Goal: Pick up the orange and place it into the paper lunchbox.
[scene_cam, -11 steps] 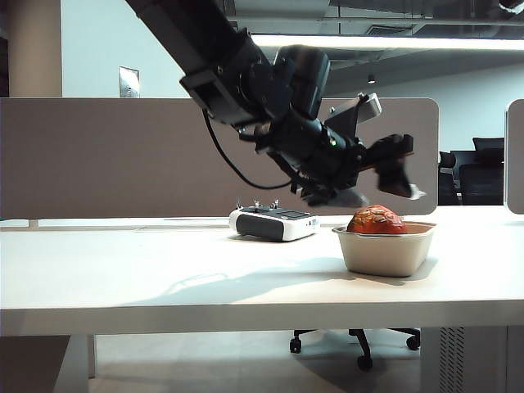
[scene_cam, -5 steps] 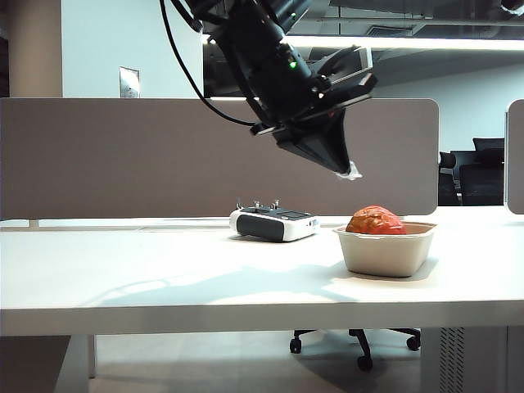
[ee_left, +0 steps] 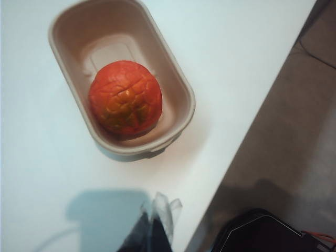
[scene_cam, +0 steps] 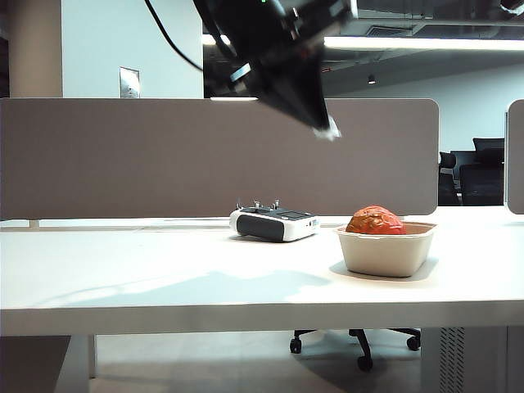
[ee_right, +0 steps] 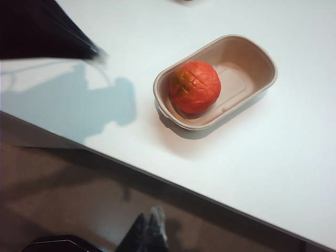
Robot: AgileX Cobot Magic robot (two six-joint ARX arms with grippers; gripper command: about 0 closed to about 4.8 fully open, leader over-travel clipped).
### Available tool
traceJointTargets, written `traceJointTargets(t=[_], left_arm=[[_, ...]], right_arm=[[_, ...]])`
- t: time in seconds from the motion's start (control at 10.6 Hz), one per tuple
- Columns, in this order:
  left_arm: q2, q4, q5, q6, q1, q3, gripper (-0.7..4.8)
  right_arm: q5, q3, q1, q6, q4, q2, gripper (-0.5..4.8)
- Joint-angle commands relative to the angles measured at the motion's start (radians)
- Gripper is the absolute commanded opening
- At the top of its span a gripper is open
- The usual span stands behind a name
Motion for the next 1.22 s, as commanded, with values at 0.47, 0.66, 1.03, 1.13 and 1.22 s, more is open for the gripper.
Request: traceJointTargets(t=[0.47,0.66,1.03,1.13,1.22], left_arm=[[-0.659,0.093,-0.115,-0.048,0.001,-0.552,-0.06],[-0.703,0.092,-0.14,-0.048,0.001,-0.624,-0.06],[-0.798,0.145,-0.15,-0.049,0.001,-0.696,-0.06],[-0.819,0.16,-0.15,-0.05,0.001,-0.712,-0.06],[-0.872,0.197,-0.15,-0.052,0.001,-0.755,-0.06]], right_arm=[[0.0,-0.238,0.0,-0.045,0.254,-0.193,-0.05],[0.01,-0.278,0.0,-0.046,0.25,-0.195,0.1],[0.008,-0.278,0.0,-0.046,0.251,-0.195,0.22],[0.008,-0.278,0.0,-0.046,0.251,-0.195,0.22],[0.008,-0.278,0.0,-0.046,0.251,-0.195,0.22]])
